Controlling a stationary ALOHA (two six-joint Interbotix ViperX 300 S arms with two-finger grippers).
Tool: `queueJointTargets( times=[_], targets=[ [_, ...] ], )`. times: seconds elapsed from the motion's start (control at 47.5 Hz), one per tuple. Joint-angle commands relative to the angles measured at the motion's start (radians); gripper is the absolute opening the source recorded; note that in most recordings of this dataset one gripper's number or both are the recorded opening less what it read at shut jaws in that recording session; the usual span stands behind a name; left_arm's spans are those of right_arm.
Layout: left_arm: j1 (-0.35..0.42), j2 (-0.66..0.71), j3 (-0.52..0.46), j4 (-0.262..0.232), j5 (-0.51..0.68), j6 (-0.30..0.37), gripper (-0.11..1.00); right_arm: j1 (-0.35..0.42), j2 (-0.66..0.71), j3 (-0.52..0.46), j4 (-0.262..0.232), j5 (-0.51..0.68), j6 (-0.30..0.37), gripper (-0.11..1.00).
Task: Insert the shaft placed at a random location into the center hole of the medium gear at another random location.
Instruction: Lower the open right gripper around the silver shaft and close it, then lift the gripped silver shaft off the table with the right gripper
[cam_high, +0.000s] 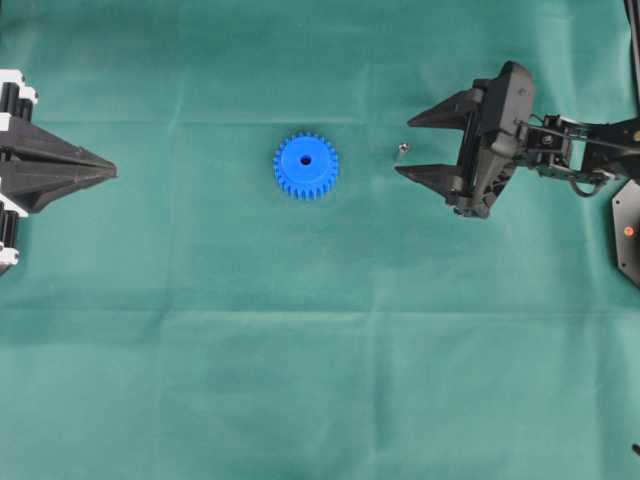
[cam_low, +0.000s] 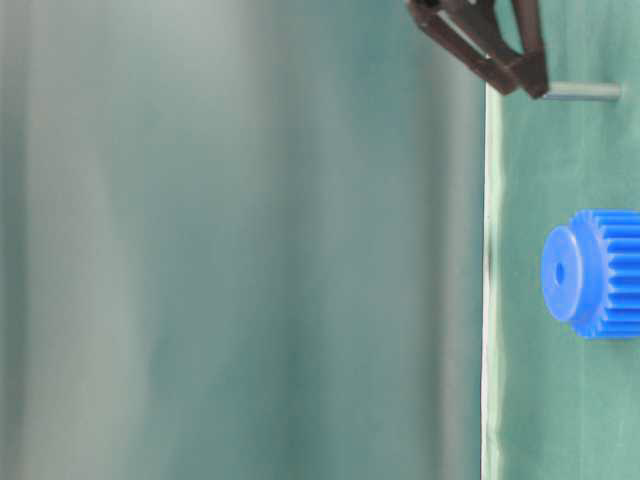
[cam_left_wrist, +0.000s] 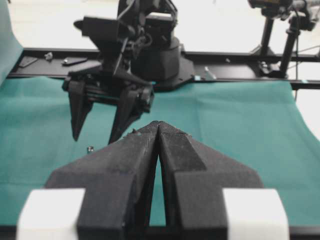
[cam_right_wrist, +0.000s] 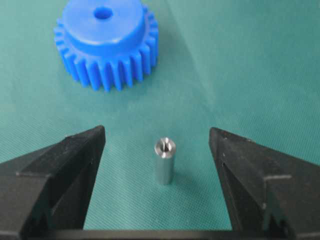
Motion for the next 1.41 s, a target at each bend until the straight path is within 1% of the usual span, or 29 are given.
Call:
queueJointTargets(
  times=[0.0,0.337,0.421,0.484,0.61,0.673,0.694,0.968,1.136,1.242,1.389],
  targets=[
    [-0.002,0.003,-0.018,0.003,-0.006,0.002,0.00,-0.005,0.018,-0.020,0.006,-0.034,-0.006,0.86],
    [-0.002,0.005,-0.018,0.003,0.008,-0.002,0.00,-0.006,0.043,-0.028,0.015,-0.054,-0.006,0.86],
    [-0.002,0.005,-0.018,0.002,0.009,-0.002,0.00,-0.006,0.043,-0.028,0.015,-0.049,-0.006,0.81],
    [-0.002,0.005,-0.018,0.002,0.012,-0.002,0.00,-0.006,0.043,-0.028,0.015,-0.048,-0.006,0.71],
    [-0.002,0.005,-0.018,0.003,0.014,-0.002,0.00,-0.005,0.043,-0.029,0.011,-0.021,-0.008,0.34],
    [-0.002,0.005,-0.018,0.003,0.014,-0.002,0.00,-0.006,0.044,-0.034,0.011,0.003,-0.008,0.18],
    [-0.002,0.003,-0.018,0.003,0.014,-0.002,0.00,-0.006,0.046,-0.035,0.009,0.015,-0.008,0.14],
    [-0.002,0.005,-0.018,0.003,0.017,-0.003,0.00,-0.006,0.044,-0.041,0.009,0.025,-0.008,0.13],
    [-0.002,0.005,-0.018,0.003,0.023,-0.003,0.00,-0.006,0.000,-0.041,0.012,0.035,-0.008,0.13],
    [-0.002,0.003,-0.018,0.002,0.023,-0.003,0.00,-0.006,-0.058,-0.044,0.014,0.072,-0.008,0.13],
    [-0.002,0.003,-0.018,0.002,0.025,-0.003,0.00,-0.006,-0.143,-0.061,0.014,0.164,-0.006,0.13]
  ],
)
